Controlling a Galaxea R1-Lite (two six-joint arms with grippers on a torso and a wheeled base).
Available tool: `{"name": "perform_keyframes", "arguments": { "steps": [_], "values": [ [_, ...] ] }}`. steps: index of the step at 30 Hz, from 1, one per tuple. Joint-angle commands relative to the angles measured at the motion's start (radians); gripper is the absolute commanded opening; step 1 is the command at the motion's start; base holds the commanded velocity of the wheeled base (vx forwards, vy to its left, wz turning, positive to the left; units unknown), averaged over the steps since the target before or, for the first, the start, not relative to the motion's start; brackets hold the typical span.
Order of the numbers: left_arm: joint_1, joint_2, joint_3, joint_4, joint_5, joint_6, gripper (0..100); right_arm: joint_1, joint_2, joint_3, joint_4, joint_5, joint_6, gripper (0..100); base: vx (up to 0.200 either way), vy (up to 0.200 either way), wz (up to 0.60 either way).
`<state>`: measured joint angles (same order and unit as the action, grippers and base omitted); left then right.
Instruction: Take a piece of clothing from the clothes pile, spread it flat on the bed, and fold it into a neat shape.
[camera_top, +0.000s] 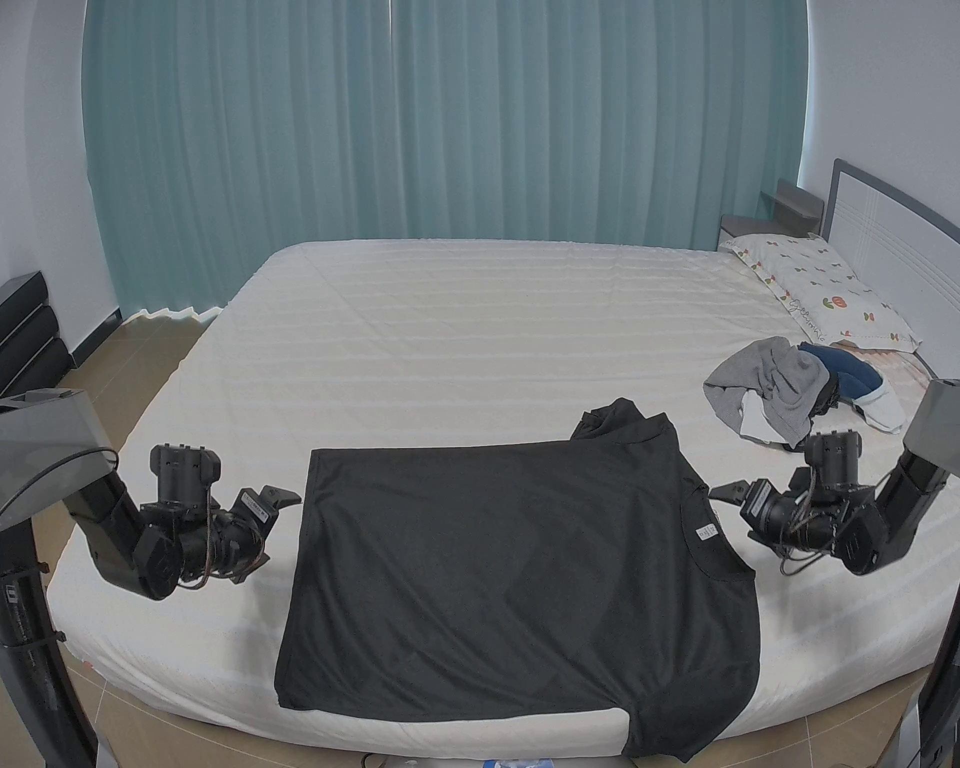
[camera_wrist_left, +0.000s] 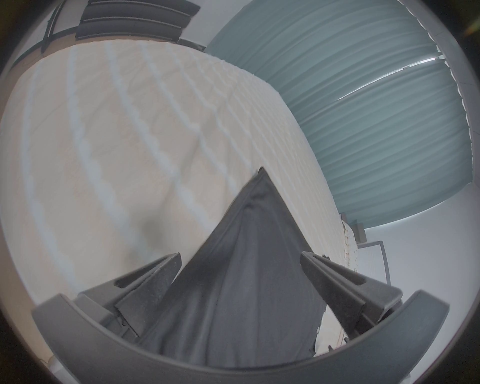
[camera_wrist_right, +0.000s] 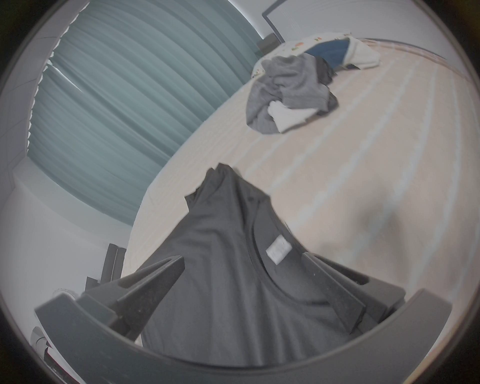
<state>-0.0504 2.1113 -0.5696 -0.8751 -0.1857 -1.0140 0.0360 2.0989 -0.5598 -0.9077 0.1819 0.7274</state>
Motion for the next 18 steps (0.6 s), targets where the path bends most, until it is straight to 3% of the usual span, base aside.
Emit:
{"name": "perform_keyframes", "arguments": {
  "steps": [1,7,12,16,18],
  "values": [
    [-0.043,-0.128,0.235,-0.116,-0.026,-0.038,100,0.007,-0.091,0.268,-0.168,0.037,0.043,100,-0.2,0.0,0.0],
    [-0.051,-0.12,0.272,-0.12,-0.024,-0.028,100,0.004,-0.005,0.339,-0.32,0.051,0.055,100,-0.2,0.0,0.0],
    [-0.055,-0.114,0.306,-0.133,-0.021,-0.02,100,0.009,0.055,0.368,-0.415,0.051,0.053,100,0.0,0.0,0.0],
    [-0.066,-0.073,0.362,-0.205,-0.011,0.08,100,0.009,0.096,0.397,-0.504,0.051,0.053,100,0.0,0.0,0.0],
    [-0.086,-0.013,0.405,-0.269,0.023,0.178,100,0.012,0.105,0.403,-0.516,0.051,0.053,100,0.0,0.0,0.0]
  ]
}}
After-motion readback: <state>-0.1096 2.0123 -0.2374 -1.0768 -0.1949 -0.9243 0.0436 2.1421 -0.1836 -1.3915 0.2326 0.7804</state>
